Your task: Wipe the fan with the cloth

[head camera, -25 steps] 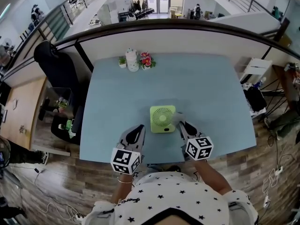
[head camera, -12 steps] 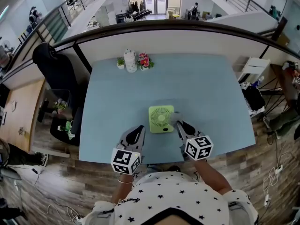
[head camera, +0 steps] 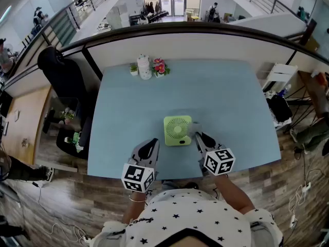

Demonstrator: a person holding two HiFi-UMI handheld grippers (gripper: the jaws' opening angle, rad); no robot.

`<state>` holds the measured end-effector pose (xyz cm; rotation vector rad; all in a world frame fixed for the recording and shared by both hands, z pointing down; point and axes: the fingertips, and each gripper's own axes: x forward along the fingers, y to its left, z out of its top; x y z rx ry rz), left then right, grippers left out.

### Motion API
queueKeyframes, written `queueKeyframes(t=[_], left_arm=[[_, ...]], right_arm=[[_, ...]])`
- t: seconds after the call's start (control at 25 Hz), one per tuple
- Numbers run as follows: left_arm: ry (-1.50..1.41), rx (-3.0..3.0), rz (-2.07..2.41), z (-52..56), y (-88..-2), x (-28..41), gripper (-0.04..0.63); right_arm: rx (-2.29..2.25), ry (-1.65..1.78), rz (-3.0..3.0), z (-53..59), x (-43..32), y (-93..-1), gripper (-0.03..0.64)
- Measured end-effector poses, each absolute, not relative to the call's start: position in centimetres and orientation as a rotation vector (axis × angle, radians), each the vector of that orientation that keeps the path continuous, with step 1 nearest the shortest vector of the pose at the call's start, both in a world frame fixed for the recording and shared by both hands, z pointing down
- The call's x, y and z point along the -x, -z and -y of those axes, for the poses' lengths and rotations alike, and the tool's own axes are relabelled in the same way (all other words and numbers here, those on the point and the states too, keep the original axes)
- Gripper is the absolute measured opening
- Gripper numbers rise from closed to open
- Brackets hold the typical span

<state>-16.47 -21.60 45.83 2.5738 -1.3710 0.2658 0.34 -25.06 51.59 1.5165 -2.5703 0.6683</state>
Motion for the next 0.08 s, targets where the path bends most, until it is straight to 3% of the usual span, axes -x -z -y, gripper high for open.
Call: queueKeyframes(t=[0.08], left_arm=[[-0.268, -2.573, 1.371, 21.51, -45.85, 16.45, 0.032]], right_arm=[[-1.516, -0.666, 2.572, 25.00, -0.39, -51.50, 0.028]])
